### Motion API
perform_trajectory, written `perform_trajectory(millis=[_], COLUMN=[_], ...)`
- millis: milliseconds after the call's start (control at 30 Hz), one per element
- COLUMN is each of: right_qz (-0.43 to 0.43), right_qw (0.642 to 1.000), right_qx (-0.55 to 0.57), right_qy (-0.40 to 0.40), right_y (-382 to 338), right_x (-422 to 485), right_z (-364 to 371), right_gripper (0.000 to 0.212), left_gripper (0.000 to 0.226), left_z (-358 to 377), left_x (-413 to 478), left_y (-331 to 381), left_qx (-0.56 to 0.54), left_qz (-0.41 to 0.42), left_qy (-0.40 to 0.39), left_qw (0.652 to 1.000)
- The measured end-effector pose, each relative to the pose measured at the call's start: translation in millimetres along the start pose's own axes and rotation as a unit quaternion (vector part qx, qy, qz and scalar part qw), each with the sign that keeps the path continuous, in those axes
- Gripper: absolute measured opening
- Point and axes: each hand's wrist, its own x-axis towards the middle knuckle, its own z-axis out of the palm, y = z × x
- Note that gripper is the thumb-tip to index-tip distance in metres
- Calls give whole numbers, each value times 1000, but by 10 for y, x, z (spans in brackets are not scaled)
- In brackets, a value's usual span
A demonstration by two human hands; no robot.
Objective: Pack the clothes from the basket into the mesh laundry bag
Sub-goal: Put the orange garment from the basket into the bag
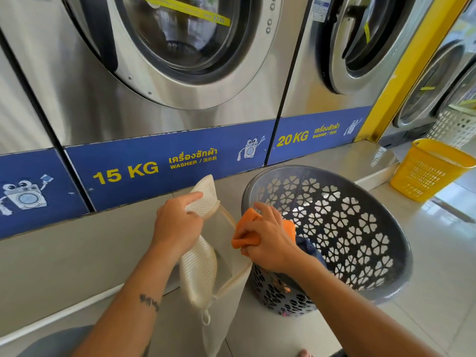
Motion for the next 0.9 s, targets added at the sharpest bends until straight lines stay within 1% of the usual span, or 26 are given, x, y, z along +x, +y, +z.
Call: perform_trajectory(millis=[100,133,200,267,333,400,500,533,567,600,633,700,733,767,800,833,867,900], right_qz=[34,33,15,-6,0,12,-25,-32,-34,-38,-50,-61,-59,-60,-69,-82,-85,-75], right_qw=[994,993,995,998,999,1000,995,994,993,994,994,989,986,987,990,994,996,996], right_qx=[68,73,49,16,-1,-17,-56,-63,-80,-99,-96,-21,13,30,31,14,-16,-53], right_qy=[-75,-85,-90,-65,-38,-7,76,88,75,35,-24,-134,-155,-148,-119,-72,-30,-8], right_y=[63,69,72,67,21,-61,-328,-432,-528,-601,-647,-644,-623,-579,-527,-477,-402,-302], right_x=[12,11,5,4,-18,-51,-94,-101,-102,-103,-110,-119,-119,-106,-91,-74,-50,-23], right_z=[-7,-20,-30,-60,-148,-272,-369,-354,-312,-243,-168,-80,-101,-139,-182,-232,-262,-280], right_gripper=[34,34,34,32,32,37,49,54,59,65,73,85,83,77,68,61,60,66], left_gripper=[59,58,58,57,56,55,56,57,58,58,58,57,57,58,58,58,58,57], left_z=[25,29,29,22,11,0,-29,-46,-65,-86,-103,-127,-130,-128,-122,-111,-97,-79], left_x=[11,11,12,11,6,-10,-12,-5,-1,-1,-5,-20,-21,-18,-15,-16,-16,-19], left_y=[-3,-5,-9,-8,1,22,37,35,34,32,29,17,7,-2,-9,-10,-13,-11], left_qx=[2,4,5,4,0,-1,-12,-19,-24,-28,-29,-27,-23,-18,-14,-10,-7,-3], left_qz=[4,4,6,7,4,2,-2,-4,-3,-2,-1,-1,-1,-1,0,1,3,5], left_qy=[-2,-3,-4,-6,-7,-8,-4,-3,-1,1,2,3,4,2,0,-3,-6,-8], left_qw=[1000,1000,1000,1000,1000,1000,1000,1000,1000,1000,1000,1000,1000,1000,1000,1000,1000,1000])
